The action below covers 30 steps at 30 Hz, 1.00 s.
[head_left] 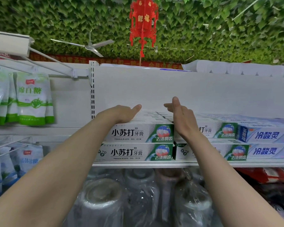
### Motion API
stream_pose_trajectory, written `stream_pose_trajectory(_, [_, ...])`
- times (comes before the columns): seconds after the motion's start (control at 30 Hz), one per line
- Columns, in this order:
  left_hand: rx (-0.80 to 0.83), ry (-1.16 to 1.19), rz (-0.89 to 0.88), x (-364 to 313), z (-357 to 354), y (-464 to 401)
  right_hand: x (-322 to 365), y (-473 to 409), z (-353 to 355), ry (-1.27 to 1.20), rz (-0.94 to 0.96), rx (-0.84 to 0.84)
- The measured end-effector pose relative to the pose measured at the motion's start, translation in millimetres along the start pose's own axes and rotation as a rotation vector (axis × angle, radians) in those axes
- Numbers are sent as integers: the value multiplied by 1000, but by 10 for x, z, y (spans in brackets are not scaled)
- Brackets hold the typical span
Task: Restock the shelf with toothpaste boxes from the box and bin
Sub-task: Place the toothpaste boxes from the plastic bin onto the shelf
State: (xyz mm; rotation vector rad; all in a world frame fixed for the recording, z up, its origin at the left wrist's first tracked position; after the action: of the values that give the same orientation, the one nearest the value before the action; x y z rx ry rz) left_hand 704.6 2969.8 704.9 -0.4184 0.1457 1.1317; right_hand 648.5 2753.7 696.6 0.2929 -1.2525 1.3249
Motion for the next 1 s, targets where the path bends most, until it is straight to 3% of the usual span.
stream_pose_trajectory(0.17, [-224, -148, -75, -101, 267, 116, 68, 182, 35, -21, 92, -36])
stream_pose_trajectory(0.37, [-492, -115, -186, -229, 357, 503, 81, 383, 174, -73, 130, -139])
stream_pose_trajectory(0.53, [-829, -151, -296, -279, 87, 932, 34, 597, 153, -49, 202, -198])
stream_pose_trajectory(0.67, [-1009, -189, -350, -296, -276, 1301, -55, 797, 119, -84, 259, -295])
stream_pose_trajectory(0.77, [-1054, -248, -295, -229, -544, 1492, -159, 1012, 42, -120, 282, -339])
stream_pose_trajectory(1.0, [-929, -256, -125, -60, -847, 1596, -312, 1292, -255, -30, 305, -320])
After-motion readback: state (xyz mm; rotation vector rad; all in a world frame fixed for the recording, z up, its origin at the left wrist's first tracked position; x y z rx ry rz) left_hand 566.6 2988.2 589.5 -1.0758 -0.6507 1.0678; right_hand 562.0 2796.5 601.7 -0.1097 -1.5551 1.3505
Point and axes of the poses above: each hand's wrist, its own y-axis away from the middle knuckle, its own z-axis out of the back of the hand, x = y × z, the point moved 6 cm from there along -y, towards the middle knuckle, and after that the axes turned 15 degrees about -z, right-handed, at the moved point
